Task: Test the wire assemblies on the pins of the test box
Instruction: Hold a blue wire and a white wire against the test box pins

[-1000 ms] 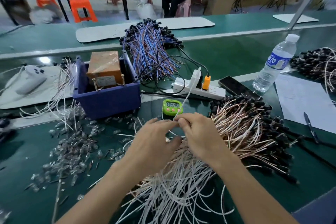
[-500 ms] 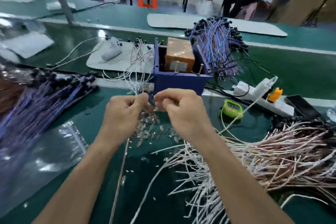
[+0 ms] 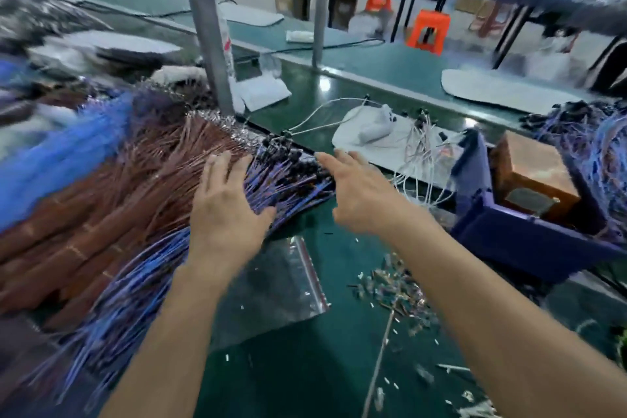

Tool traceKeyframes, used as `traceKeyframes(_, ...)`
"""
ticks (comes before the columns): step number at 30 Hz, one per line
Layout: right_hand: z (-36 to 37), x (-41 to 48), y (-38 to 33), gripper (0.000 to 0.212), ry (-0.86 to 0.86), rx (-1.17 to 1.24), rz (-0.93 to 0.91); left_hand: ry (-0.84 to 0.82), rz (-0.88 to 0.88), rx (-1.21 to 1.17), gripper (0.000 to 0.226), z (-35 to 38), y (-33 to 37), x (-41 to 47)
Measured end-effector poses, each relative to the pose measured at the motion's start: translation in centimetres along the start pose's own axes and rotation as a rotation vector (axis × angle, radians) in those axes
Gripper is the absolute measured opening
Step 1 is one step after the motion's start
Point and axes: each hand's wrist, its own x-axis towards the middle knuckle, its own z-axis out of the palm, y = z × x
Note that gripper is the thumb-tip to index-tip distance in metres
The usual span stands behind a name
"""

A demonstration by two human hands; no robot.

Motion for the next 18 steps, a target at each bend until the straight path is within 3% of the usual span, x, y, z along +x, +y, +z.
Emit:
traceKeyframes(2,0.4,2.5,-0.9,0.102,-0.020,-0.054,-0.037,-0.165,-0.020,0.046,0.109,0.2,-1.4,1.0)
traceKeyframes(4,1.2,4.4,-2.1,0.102,0.004,-0.101,-0.128,-0.266,-0.029,0.048,0.112,0.8,-1.8,1.3)
traceKeyframes(9,3.2,7.3,-4.1,0.091,0.053,-0.299,-0.358,-0.177,0.044,0.050,0.101,2.0,-2.3,0.5)
traceKeyframes(14,3.3,7.9,-4.9,0.063,0.138,-0.333,-0.406,-0.167,0.050,0.000,0.092,2.1,-2.5,0.6)
traceKeyframes(18,3.4,6.0,-3.3,0.053,0.173,-0.331,-0.386,-0.188,0.093,-0.052,0.082,2.7,-1.1,-0.3)
